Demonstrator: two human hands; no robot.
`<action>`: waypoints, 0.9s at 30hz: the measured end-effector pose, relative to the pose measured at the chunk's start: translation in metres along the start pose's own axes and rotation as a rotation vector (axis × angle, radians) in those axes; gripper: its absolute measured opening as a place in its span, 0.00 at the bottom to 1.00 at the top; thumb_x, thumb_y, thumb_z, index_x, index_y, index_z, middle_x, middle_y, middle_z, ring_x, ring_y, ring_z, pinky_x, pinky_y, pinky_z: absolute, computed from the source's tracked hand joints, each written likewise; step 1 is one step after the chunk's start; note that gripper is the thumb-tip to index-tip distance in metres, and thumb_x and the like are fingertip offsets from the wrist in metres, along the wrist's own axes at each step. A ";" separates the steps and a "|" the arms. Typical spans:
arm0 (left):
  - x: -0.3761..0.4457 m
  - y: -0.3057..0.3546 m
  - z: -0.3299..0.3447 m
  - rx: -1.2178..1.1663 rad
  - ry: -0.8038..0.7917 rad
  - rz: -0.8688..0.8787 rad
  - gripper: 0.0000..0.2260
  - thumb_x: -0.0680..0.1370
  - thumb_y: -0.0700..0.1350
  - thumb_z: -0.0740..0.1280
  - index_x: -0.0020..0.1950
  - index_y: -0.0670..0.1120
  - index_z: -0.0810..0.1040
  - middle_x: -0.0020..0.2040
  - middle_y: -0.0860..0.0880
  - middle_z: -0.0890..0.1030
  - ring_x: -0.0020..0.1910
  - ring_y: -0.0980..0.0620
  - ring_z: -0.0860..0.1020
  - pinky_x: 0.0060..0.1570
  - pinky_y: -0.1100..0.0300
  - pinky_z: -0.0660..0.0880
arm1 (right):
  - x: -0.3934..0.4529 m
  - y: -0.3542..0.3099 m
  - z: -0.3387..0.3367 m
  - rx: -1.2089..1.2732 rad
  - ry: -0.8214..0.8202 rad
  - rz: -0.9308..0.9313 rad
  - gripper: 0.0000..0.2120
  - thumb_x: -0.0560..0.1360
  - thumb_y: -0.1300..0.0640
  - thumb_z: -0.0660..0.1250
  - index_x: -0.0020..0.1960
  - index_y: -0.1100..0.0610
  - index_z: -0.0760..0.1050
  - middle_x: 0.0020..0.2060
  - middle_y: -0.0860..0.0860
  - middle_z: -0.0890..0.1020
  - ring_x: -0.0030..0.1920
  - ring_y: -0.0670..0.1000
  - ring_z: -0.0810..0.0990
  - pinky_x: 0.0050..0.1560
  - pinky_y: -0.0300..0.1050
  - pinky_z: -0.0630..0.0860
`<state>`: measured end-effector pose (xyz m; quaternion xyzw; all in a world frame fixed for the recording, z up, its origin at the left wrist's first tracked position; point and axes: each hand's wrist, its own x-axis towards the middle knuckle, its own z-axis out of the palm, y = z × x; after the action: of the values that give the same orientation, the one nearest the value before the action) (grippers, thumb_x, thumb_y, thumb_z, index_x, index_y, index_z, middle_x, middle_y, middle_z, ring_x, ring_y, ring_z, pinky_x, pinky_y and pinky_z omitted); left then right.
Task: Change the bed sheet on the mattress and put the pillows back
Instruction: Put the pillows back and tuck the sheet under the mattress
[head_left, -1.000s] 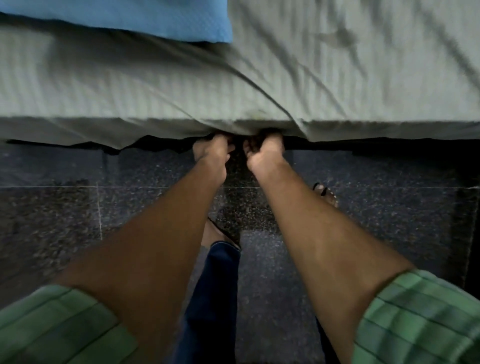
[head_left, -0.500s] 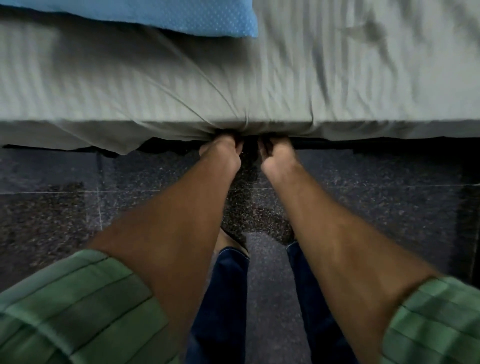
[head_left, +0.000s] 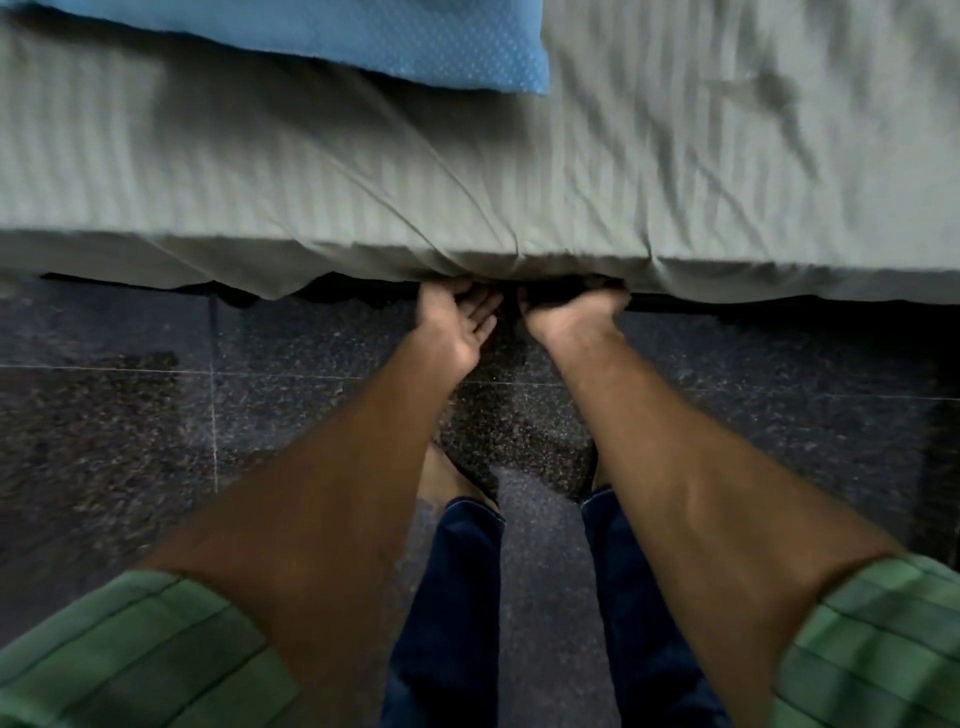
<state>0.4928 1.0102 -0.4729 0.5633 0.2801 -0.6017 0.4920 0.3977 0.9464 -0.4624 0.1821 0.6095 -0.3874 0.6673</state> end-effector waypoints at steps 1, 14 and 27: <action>-0.004 0.007 -0.013 0.109 -0.002 -0.018 0.13 0.84 0.46 0.53 0.56 0.49 0.77 0.55 0.49 0.83 0.64 0.49 0.78 0.72 0.55 0.66 | 0.001 0.006 -0.006 -0.121 0.008 -0.008 0.26 0.83 0.41 0.51 0.72 0.53 0.74 0.68 0.58 0.78 0.67 0.62 0.76 0.71 0.60 0.70; -0.023 0.069 -0.078 0.174 0.195 0.163 0.07 0.83 0.40 0.64 0.58 0.45 0.80 0.55 0.49 0.84 0.55 0.54 0.82 0.42 0.64 0.76 | -0.031 0.122 0.032 -0.487 -0.063 0.063 0.10 0.82 0.63 0.60 0.62 0.56 0.74 0.43 0.53 0.82 0.39 0.50 0.81 0.36 0.45 0.76; 0.026 0.079 -0.087 0.151 0.553 0.249 0.05 0.74 0.41 0.73 0.41 0.41 0.81 0.35 0.47 0.86 0.29 0.56 0.83 0.22 0.68 0.66 | 0.017 0.151 0.041 -0.706 0.240 -0.137 0.02 0.74 0.58 0.71 0.45 0.55 0.78 0.44 0.57 0.85 0.28 0.51 0.78 0.27 0.40 0.72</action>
<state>0.6026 1.0524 -0.4984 0.7706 0.2867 -0.3800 0.4238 0.5361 1.0080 -0.5059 -0.0561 0.7901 -0.1728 0.5854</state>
